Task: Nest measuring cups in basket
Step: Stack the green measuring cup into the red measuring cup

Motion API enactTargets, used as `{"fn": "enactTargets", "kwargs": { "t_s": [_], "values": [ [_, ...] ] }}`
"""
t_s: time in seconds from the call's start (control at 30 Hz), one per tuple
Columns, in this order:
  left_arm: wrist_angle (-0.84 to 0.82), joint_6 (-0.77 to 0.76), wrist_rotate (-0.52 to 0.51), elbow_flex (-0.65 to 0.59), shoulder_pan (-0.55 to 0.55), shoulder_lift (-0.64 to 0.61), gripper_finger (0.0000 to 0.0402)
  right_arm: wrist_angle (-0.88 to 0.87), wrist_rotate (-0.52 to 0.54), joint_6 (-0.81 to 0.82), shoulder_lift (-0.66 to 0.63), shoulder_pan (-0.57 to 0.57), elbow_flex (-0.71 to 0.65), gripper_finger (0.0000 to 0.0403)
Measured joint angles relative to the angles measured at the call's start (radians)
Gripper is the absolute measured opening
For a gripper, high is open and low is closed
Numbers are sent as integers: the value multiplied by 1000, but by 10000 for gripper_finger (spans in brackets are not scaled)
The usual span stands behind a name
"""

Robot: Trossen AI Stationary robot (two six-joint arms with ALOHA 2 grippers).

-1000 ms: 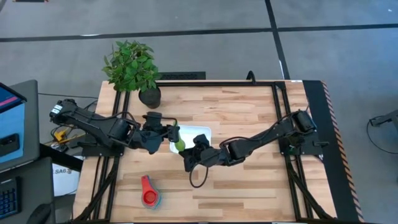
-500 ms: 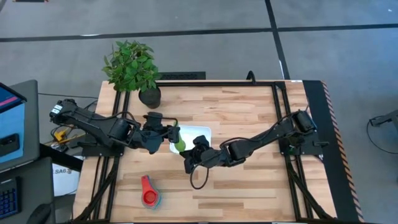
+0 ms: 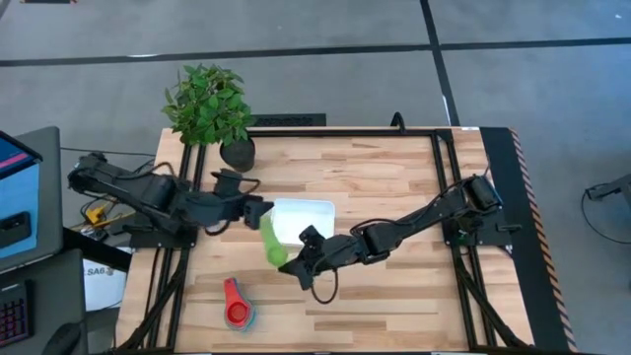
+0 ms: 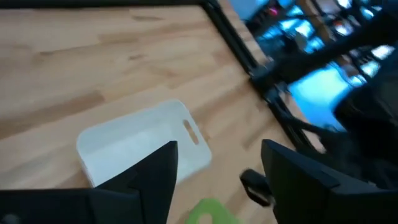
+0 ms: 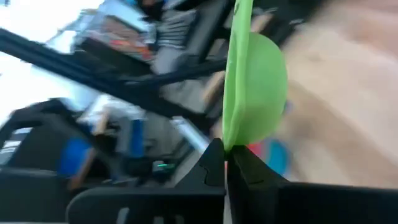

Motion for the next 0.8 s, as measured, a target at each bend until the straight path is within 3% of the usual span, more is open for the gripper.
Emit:
{"fn": "enactTargets", "kwargs": {
  "t_s": [0.17,0.4,0.57,0.7,0.8],
  "values": [
    [0,7,-41,0,-106,-51,226,160,-66,4,0,-2,0,13],
    [28,92,-261,0,-313,-91,220,403,-76,-13,0,0,0,10],
    [71,117,-399,0,-374,-71,204,420,-82,-25,0,-3,0,12],
    [107,123,-411,0,-364,-55,183,414,-106,-54,0,-4,0,11],
    [141,96,-345,0,-348,-52,168,413,-110,-84,0,-3,0,12]
  ]
}}
